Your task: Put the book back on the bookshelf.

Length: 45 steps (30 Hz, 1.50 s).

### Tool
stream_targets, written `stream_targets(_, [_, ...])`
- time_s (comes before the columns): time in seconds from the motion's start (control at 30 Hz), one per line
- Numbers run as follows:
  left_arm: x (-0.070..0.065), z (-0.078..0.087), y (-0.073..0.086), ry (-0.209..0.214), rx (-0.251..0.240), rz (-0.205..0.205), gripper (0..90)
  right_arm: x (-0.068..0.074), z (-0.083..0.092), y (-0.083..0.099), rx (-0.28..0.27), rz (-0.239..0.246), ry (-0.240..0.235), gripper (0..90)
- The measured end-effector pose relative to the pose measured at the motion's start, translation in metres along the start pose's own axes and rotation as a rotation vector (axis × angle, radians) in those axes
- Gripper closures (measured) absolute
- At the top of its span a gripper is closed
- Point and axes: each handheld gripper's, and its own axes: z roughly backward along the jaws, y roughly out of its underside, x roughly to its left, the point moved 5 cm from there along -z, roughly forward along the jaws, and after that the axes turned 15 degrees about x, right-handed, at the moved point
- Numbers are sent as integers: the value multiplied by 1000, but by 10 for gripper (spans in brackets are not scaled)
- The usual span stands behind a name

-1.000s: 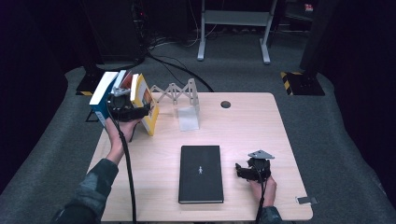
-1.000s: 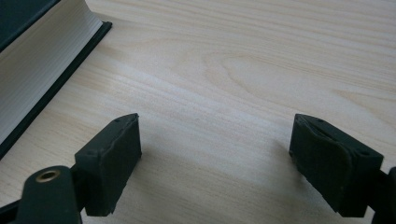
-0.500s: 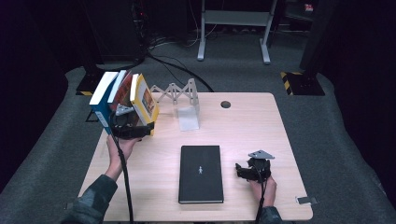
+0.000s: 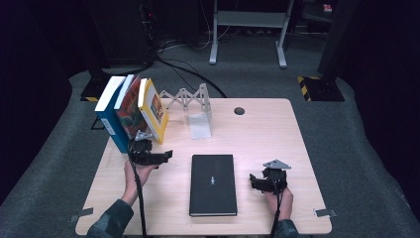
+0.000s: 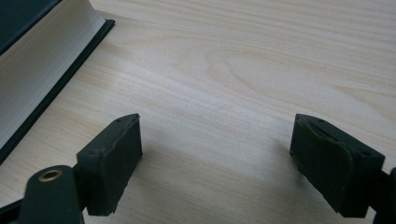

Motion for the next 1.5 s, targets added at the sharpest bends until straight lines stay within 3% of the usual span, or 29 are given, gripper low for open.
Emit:
stream_targets(0.1, [-4, -13, 10, 7, 33, -2, 61, -1, 1, -1, 4, -14, -33, 153])
stream_targets(0.13, [-6, -18, 14, 5, 38, -11, 60, -1, 3, -1, 6, -39, -67, 152])
stream_targets(0.23, [-11, -28, 22, 17, 75, -22, 57, 7, 15, -3, -8, -58, -131, 160])
stream_targets(0.4, [-24, -41, 33, 32, 95, -44, 49, 43, 38, -18, -42, 11, -204, 214])
stream_targets(0.5, [-30, -45, 38, 39, 97, -46, 47, 64, 38, -23, -15, 46, -246, 277])
stream_targets(0.67, [-41, -53, 49, 56, 136, -78, 48, 79, 26, -25, 66, 64, -276, 412])
stream_targets(0.73, [-44, -54, 49, 42, 131, -97, 44, 82, 26, -25, 68, 59, -304, 474])
stream_targets(0.93, [-55, -54, 50, 62, 126, -111, 47, 85, 26, -29, 77, 93, -312, 599])
stream_targets(1.0, [-55, -55, 51, 77, 125, -94, 50, 87, 26, -30, 86, 97, -309, 601])
stream_targets(1.17, [-54, -53, 51, 78, 129, -106, 57, 86, 25, -32, 91, 99, -309, 600])
stream_targets(1.3, [-57, -53, 52, 87, 126, -88, 61, 86, 24, -36, 95, 117, -297, 604])
stream_targets(1.43, [-60, -54, 53, 85, 125, -102, 59, 81, 20, -42, 96, 107, -298, 620])
stream_targets(1.47, [-62, -54, 53, 91, 123, -88, 59, 79, 19, -44, 96, 109, -296, 623])
stream_targets(1.5, [-61, -54, 53, 83, 128, -104, 59, 79, 18, -46, 99, 106, -294, 627])
